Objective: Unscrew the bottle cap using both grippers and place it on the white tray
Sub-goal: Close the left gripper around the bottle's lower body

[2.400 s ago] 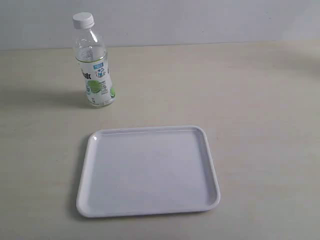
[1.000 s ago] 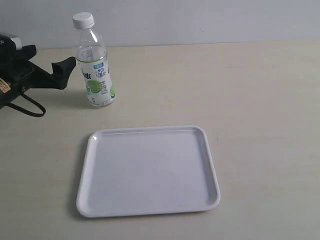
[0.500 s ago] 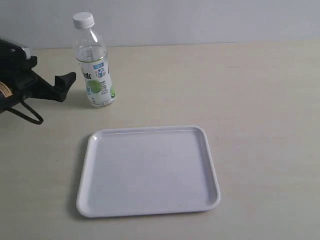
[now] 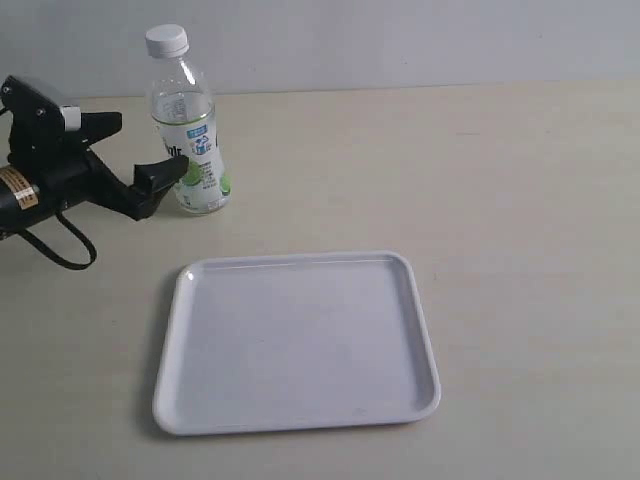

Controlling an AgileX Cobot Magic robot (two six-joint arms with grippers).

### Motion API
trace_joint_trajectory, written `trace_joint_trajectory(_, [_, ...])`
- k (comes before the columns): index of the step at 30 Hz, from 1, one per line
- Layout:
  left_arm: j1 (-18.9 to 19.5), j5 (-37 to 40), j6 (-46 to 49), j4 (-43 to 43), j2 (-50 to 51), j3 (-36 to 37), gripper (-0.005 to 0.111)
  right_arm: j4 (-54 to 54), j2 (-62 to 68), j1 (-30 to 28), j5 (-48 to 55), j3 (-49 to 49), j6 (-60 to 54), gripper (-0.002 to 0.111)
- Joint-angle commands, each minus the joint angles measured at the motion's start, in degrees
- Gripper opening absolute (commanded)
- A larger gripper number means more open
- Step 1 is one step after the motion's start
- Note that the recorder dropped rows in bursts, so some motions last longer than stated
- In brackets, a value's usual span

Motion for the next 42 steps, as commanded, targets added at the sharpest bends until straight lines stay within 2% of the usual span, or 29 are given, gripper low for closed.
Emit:
trace_joint_trajectory(1, [0.0, -2.2, -4.2, 0.7, 2.5, -1.8, 0.105, -0.3, -0.2, -0.3, 0.5, 0.3, 0.1, 0.099])
trace_joint_trajectory(9, [-0.7, -3.0, -10.0, 2.8, 7.7, -7.8, 0.105, -0.3, -0.2, -0.3, 0.5, 0.3, 0.1, 0.099])
trace_joint_trajectory(21, [-6.5, -1.1, -10.9, 0.9, 12.6, -15.9, 0.105, -0.5, -0.2, -0.3, 1.1, 0.3, 0.1, 0.099])
trace_joint_trajectory(33, [-6.9, 2.5, -11.2, -0.9, 12.8, -16.5, 0.103, -0.5, -0.2, -0.3, 1.5, 0.3, 0.1, 0.099])
trace_joint_trajectory(35, [-6.9, 2.0, -11.2, -0.9, 12.8, -16.5, 0.094, -0.5, -0.2, -0.3, 1.7, 0.3, 0.1, 0.099])
trace_joint_trajectory(37, [-6.9, 1.8, -11.2, -0.9, 12.8, -16.5, 0.078, -0.5, -0.2, -0.3, 1.8, 0.3, 0.1, 0.099])
trace_joint_trajectory(42, [-6.9, 1.8, -11.0, -0.5, 12.8, -16.5, 0.019, -0.5, -0.2, -0.3, 1.8, 0.3, 0.1, 0.099])
